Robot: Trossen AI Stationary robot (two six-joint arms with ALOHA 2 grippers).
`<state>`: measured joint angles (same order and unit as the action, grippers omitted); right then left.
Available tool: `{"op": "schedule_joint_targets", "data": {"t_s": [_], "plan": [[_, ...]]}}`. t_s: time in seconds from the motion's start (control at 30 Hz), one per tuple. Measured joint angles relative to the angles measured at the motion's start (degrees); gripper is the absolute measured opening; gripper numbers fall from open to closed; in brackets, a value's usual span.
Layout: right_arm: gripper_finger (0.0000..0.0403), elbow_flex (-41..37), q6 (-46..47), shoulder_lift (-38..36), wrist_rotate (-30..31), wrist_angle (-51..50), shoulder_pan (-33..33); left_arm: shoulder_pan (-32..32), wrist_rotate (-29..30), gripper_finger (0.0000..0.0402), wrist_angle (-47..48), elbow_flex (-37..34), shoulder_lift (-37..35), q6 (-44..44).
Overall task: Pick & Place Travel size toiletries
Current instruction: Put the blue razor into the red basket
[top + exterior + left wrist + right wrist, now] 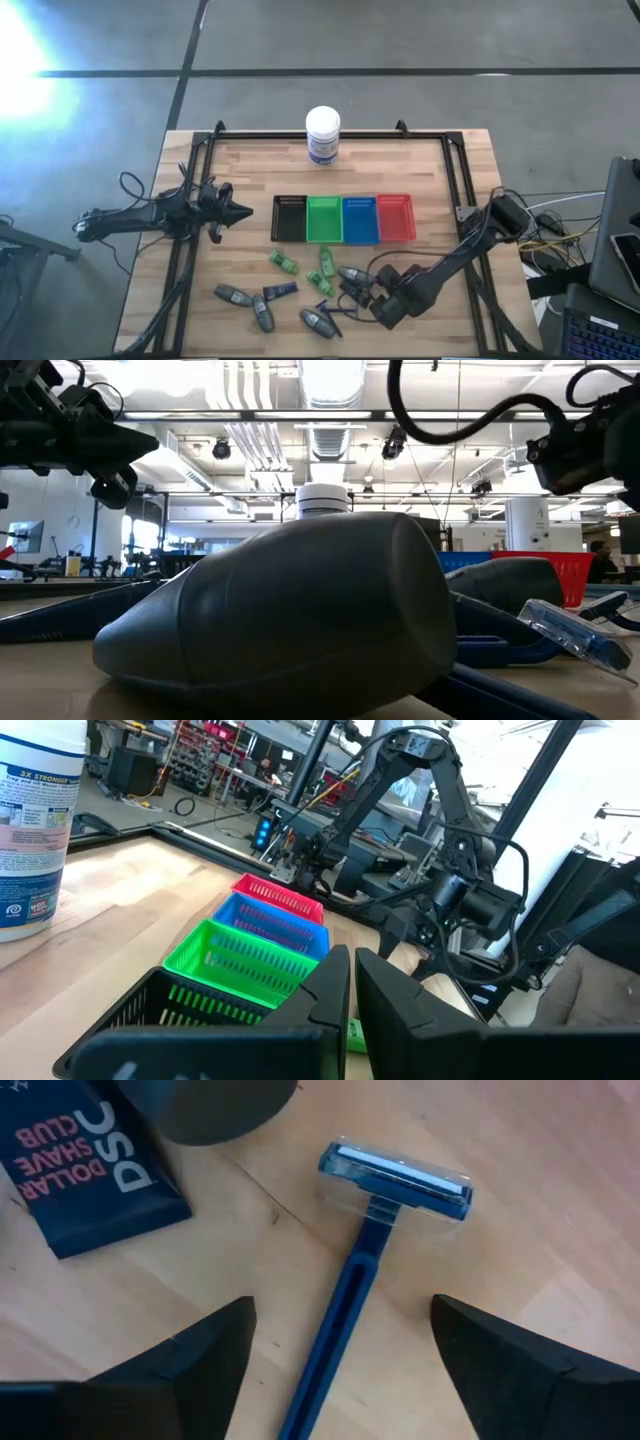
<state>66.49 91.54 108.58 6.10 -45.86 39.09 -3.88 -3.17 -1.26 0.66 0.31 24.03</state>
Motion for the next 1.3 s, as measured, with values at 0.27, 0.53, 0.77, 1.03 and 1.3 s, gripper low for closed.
{"op": "schedule_joint_targets", "data": {"t_s": [0.27, 0.53, 0.77, 1.03, 1.3], "plan": [[0.023, -0.2, 1.9, 0.0, 1.6, 0.6, 0.0, 0.0, 0.0, 0.0026, 0.0, 0.0, 0.0, 0.0], [0.0198, -0.2, 2.9, 0.0, 1.5, 0.2, 0.0, 0.0, 0.0, 0.0026, 0.0, 0.0, 0.0, 0.0], [0.0165, -0.2, 2.8, 0.1, 1.8, 0.1, 0.4, 0.0, 0.0, 0.0026, 0.0, 0.0, 0.0, 0.0], [0.0088, -0.3, 0.5, 0.2, 3.1, 0.5, 0.8, 0.0, 0.0, 0.0026, 0.0, 0.0, 0.0, 0.0], [0.0019, -0.5, -3.5, -0.8, 4.3, -0.5, 1.2, 0.0, 0.0, 0.0026, 0.0, 0.0, 0.0, 0.0]]}}
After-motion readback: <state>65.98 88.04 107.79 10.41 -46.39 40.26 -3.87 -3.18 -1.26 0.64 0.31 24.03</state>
